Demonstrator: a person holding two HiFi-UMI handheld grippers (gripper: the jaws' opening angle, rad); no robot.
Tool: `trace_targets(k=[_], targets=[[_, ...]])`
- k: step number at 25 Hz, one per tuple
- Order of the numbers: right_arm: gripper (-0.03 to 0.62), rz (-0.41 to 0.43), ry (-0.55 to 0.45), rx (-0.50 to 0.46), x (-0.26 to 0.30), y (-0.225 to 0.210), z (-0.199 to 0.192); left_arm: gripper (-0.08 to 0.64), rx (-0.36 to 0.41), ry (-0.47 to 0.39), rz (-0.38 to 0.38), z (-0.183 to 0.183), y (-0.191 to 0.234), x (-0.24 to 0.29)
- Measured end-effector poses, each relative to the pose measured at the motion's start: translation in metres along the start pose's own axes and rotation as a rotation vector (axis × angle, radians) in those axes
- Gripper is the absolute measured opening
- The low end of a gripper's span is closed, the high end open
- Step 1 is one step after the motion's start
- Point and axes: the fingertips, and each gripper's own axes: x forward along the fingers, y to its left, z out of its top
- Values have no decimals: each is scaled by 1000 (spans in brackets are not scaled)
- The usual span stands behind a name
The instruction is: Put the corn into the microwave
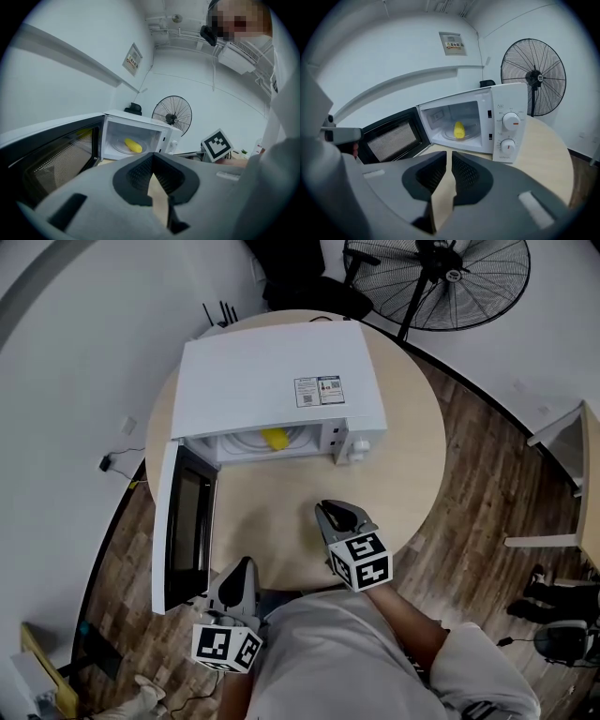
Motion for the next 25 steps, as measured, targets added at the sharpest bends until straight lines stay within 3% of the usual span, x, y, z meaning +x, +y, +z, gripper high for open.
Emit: trace_targets(k=[25], targets=[[12, 50, 1, 5, -46, 5, -4, -12, 2, 23, 21, -9, 14, 3]])
